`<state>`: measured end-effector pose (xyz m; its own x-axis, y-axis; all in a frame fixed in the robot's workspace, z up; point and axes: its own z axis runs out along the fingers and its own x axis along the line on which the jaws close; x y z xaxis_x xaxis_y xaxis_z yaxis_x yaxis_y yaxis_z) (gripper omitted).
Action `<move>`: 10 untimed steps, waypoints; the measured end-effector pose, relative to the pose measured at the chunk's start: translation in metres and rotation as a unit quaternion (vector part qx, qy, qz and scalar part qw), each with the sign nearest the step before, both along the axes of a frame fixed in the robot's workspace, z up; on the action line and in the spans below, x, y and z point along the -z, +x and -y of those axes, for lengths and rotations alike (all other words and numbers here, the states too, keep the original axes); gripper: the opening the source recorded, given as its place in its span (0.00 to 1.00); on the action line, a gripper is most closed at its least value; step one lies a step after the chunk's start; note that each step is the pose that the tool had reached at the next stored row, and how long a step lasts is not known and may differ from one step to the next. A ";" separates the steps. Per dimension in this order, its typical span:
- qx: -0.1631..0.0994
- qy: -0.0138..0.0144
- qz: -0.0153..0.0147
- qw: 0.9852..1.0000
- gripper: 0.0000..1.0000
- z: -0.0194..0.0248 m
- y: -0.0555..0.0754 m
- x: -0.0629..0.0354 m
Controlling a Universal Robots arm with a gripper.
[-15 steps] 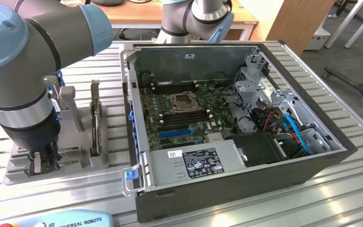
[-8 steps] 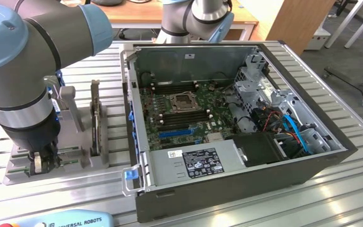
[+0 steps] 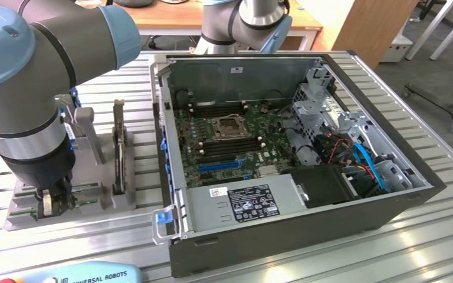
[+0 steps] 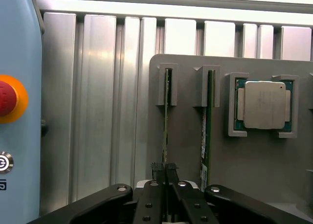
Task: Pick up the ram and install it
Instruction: 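Pick up the ram and move it above insertion slot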
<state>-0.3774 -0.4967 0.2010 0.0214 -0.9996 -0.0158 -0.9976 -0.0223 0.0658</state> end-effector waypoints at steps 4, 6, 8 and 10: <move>0.000 0.000 0.000 1.000 0.11 0.0000 0.000 0.0000; 0.000 0.000 0.000 1.000 0.11 0.0000 0.000 -0.0001; 0.000 0.000 0.000 1.000 0.11 0.0000 0.000 -0.0005; 0.000 0.000 0.000 1.000 0.11 0.0000 0.000 -0.0013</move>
<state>-0.3774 -0.4967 0.2023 0.0213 -0.9996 -0.0159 -0.9976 -0.0223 0.0656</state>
